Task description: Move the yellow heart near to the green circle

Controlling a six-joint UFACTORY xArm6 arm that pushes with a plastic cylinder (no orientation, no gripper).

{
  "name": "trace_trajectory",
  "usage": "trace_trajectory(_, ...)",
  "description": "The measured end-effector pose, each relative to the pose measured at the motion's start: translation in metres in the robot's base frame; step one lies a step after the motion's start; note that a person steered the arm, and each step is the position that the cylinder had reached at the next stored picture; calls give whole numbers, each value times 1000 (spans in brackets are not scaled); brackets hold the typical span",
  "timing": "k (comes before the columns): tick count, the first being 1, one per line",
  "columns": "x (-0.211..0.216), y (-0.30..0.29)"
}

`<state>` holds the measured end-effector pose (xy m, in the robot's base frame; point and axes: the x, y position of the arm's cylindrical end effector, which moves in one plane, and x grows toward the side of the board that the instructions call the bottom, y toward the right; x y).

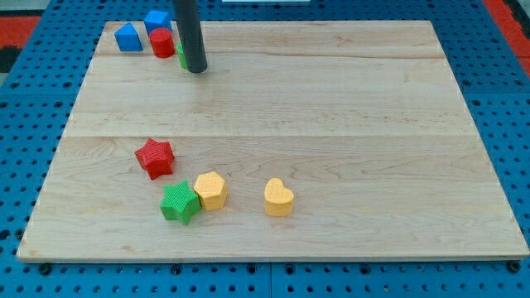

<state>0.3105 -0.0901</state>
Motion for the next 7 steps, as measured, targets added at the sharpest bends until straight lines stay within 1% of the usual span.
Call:
trace_trajectory(1, 39, 106)
trace_trajectory(2, 125, 180)
trace_trajectory(3, 205, 206)
trace_trajectory(4, 244, 169)
trace_trajectory(5, 247, 147)
trace_trajectory(6, 254, 111)
trace_trajectory(7, 282, 108)
